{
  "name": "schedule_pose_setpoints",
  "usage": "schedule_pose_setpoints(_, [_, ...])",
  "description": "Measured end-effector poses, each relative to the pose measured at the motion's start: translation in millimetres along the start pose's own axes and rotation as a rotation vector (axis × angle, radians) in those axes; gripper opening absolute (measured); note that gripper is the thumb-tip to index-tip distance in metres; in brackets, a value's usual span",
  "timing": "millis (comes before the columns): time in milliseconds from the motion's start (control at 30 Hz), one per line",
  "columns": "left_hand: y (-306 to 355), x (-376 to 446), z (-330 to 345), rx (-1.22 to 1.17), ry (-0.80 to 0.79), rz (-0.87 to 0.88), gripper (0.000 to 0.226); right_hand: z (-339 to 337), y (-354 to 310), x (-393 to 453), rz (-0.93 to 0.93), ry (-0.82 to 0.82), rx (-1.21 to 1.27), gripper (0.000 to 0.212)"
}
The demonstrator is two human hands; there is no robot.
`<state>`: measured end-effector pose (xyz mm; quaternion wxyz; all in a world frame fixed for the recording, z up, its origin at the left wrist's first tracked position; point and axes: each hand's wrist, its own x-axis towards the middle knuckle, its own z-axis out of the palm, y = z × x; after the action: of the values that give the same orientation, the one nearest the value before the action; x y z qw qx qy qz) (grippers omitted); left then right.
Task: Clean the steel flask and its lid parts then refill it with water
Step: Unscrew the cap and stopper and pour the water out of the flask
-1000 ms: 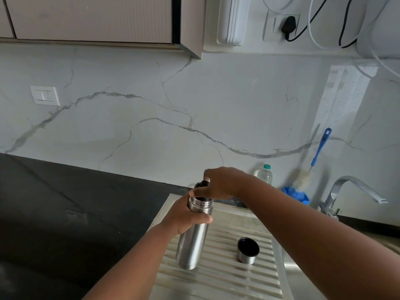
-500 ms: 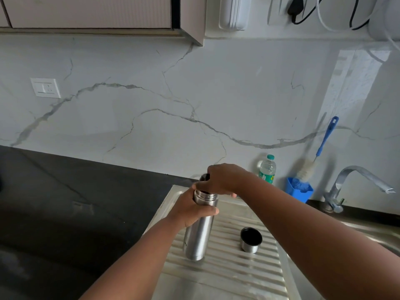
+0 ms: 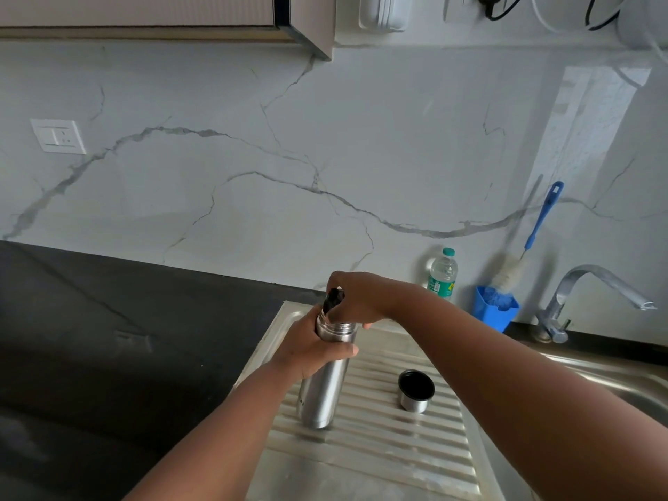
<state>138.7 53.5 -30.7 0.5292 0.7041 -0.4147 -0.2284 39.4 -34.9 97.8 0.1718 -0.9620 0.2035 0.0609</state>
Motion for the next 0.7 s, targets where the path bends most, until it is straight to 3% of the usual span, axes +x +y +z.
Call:
schedule_pose_setpoints(133, [0.8,-0.8,1.8,0.014,0.000,-0.014,0.048,-1.8,0.9,-0.5,-0.089,-0.028,0.034,0.042])
schedule_pose_setpoints(367, [-2.0,0.2,7.8,0.036,-0.005,0.002,0.048,-2.1,7.3,1.2,-0.160,0.135,0.100,0.027])
schedule_pose_setpoints(567, [-2.0,2.7,6.4,0.018,0.052,-0.044,0.048,-15.1,25.4,-6.5,-0.084,0.204,0.428,0.037])
schedule_pose_setpoints(700, [-3.8,3.2,6.7,0.025,0.083,-0.056,0.050,-4.5,45.9,-5.2,0.019,0.248,0.798,0.030])
